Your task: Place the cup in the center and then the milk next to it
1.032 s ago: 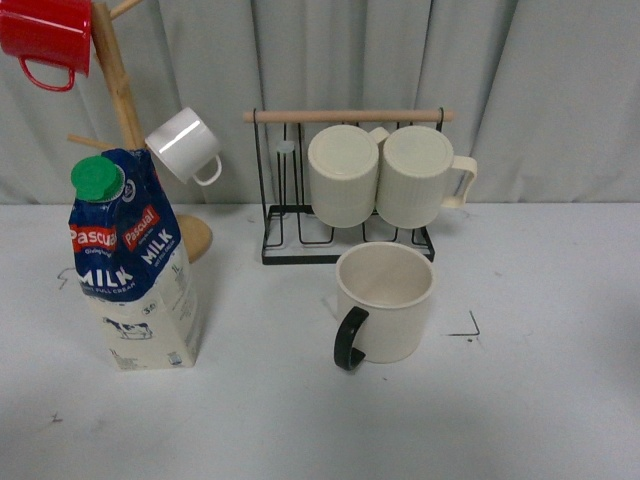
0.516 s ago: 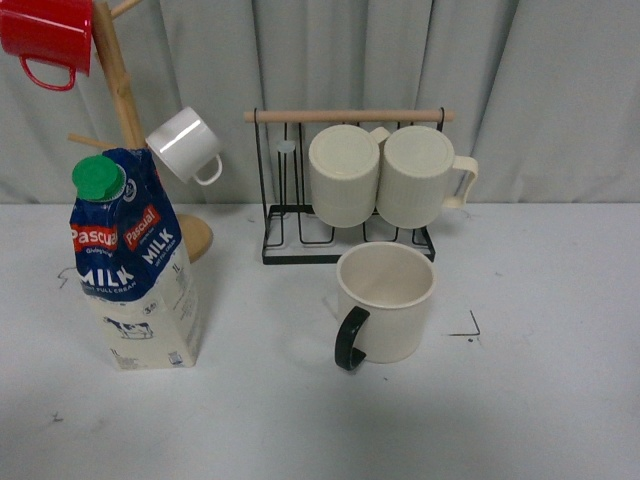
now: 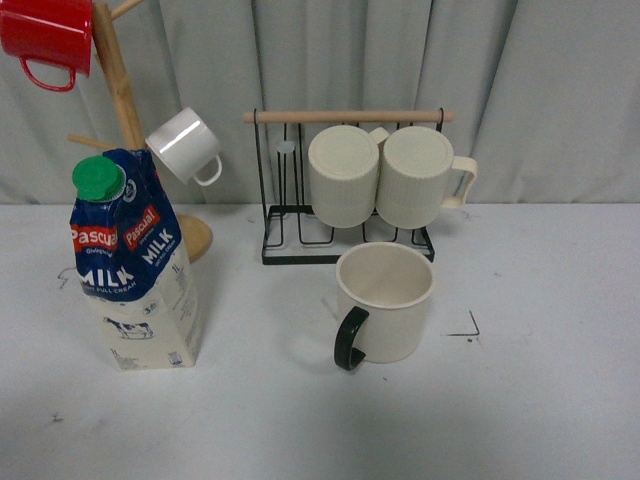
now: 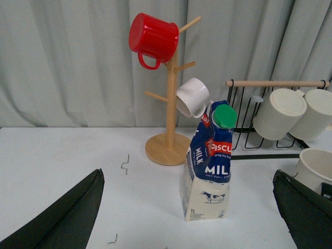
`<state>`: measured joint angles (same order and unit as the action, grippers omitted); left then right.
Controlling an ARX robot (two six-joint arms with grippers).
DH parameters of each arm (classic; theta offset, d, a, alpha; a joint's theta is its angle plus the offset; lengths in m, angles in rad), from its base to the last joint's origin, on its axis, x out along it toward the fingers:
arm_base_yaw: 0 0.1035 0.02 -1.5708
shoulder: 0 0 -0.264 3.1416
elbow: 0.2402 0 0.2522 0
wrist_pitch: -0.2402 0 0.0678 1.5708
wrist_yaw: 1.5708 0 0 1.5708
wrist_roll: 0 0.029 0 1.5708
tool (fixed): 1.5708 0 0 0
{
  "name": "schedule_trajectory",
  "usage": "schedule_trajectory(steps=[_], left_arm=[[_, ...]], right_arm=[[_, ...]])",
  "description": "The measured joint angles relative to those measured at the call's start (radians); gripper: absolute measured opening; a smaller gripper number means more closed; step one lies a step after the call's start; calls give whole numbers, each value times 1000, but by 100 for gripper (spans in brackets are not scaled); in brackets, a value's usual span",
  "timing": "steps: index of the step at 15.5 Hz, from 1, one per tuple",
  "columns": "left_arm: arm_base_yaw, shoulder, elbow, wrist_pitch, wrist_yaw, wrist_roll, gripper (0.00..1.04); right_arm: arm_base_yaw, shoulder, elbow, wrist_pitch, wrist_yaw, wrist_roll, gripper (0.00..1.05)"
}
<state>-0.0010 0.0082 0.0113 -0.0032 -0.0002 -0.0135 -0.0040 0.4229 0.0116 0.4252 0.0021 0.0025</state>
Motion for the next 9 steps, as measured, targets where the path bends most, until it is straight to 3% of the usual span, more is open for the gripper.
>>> schedule_trajectory(steps=[9], left_arm=[[0,0,0,0,0,0,98]], right_arm=[[0,-212,0,-213,0,0,2]])
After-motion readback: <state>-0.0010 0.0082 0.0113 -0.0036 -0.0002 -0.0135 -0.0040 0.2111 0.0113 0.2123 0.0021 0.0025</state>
